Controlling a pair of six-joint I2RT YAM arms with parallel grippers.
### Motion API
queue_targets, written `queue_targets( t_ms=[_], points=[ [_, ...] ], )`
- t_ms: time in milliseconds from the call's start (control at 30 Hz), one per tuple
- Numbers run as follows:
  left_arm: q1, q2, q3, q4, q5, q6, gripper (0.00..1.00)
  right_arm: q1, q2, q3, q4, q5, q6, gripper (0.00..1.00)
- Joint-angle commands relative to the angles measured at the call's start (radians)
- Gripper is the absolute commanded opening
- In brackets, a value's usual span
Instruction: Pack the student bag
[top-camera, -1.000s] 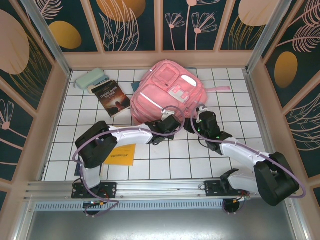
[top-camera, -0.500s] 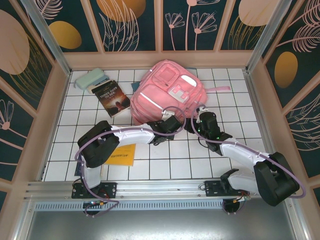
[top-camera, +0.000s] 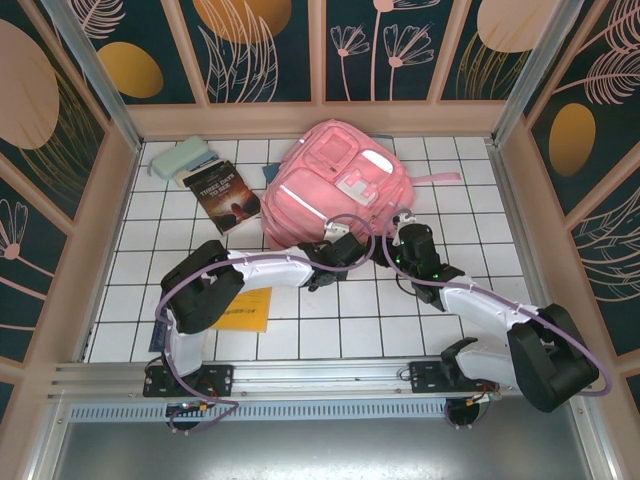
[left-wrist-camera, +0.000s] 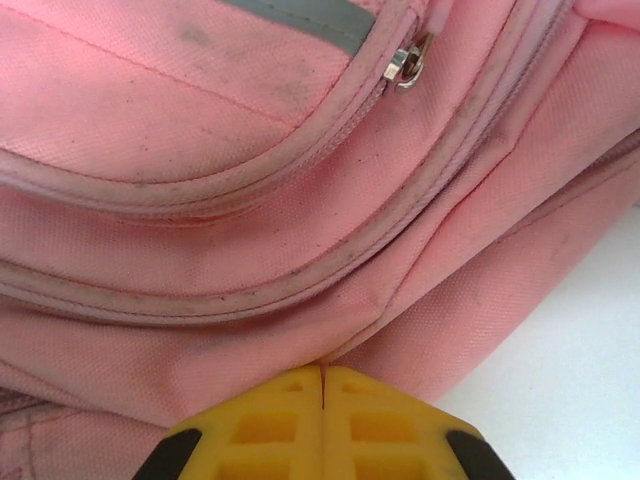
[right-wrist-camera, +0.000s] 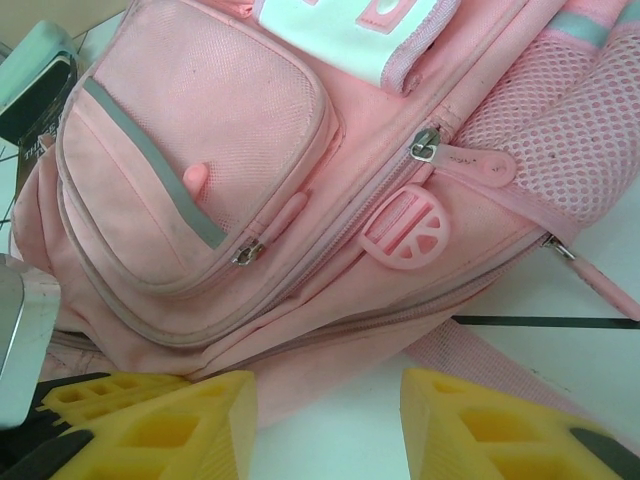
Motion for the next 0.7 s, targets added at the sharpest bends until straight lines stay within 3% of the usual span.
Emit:
queue_targets(
  t_ms=[0, 367, 667],
  points=[
    [0.006, -0.001, -0.008, -0.043, -0.044, -0.001, 0.00, -0.003, 0.030, -0.010, 0.048, -0.031, 0.037, 0.43],
    [0.006, -0.158, -0.128, 0.148, 0.045, 0.021, 0.00, -0.002, 0.273, 0.076, 0.164, -0.100, 0.258, 0.42],
    [0.006, -0.220, -0.160, 0.229, 0.124, 0.046, 0.00, -0.013, 0.351, 0.124, 0.254, -0.141, 0.331, 0.50]
  ],
)
